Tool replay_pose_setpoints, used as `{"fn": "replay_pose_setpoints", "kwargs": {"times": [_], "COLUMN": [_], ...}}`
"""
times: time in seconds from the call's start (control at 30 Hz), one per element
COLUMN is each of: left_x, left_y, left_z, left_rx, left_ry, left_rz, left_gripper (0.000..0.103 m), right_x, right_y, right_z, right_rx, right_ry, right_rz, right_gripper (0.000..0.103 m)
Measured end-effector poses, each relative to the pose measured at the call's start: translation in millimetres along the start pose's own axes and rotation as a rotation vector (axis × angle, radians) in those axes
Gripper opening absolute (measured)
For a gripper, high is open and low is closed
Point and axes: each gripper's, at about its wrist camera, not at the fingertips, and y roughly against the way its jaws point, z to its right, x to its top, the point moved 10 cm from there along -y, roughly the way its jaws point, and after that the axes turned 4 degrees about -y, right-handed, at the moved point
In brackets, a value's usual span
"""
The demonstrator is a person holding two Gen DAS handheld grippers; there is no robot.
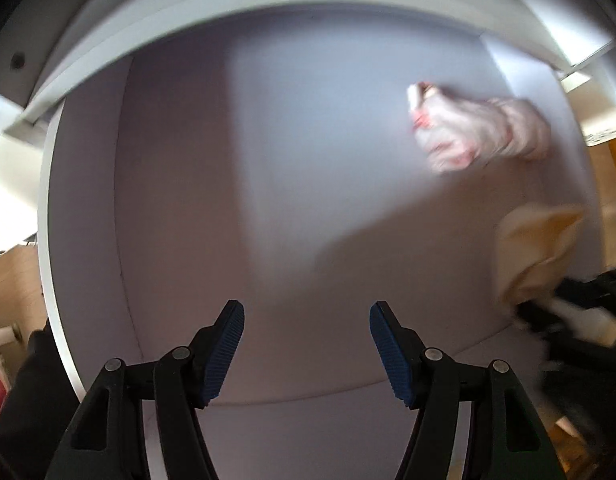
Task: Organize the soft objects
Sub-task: 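Carry the cream cloth with the right gripper up into the gold tray and release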
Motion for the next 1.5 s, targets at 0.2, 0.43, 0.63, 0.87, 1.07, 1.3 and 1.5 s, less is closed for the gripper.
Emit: {"fn": "replay_pose_setpoints", "kwargs": {"times": [0.2,0.43,0.63,0.87,1.07,1.3,1.5], "left_x": [3.6,4.2,-11.0,-14.6,-7.4,-13.9,-16.8], "left_y": [-1.4,0.9,5.4,3.2,-12.7,-19.1,-25.1], "left_z": [-15.8,-21.8,-35.8,-36.2,-49.3,-58.1,-62.1], "left_rx": [0.024,0.034,0.024,0.015,0.0,-0.019,-0.025], "left_ry": [0.045,0.064,0.08,0.08,0.085,0.096,0.096], "left_rz": [0.041,0.065,0.085,0.081,0.085,0.088,0.091], "left_gripper": [0.066,0.066,0.066,0.066,0.066,0.066,0.066], "right_x": [2.1,-6.0,4.3,66.3,123.2,161.3,169.3], "right_y": [71.2,178.5,274.1,347.4,351.7,305.5,280.4], "right_z": [-6.5,-7.4,-18.3,-23.4,-26.2,-18.0,-23.4], "right_rx": [0.086,0.176,0.28,0.307,0.234,0.122,0.072], "right_ry": [-0.005,0.003,-0.008,-0.038,-0.063,-0.071,-0.027], "right_rz": [0.165,0.356,0.505,0.63,0.616,0.486,0.395], "right_gripper": [0.028,0.028,0.028,0.028,0.029,0.029,0.032]}}
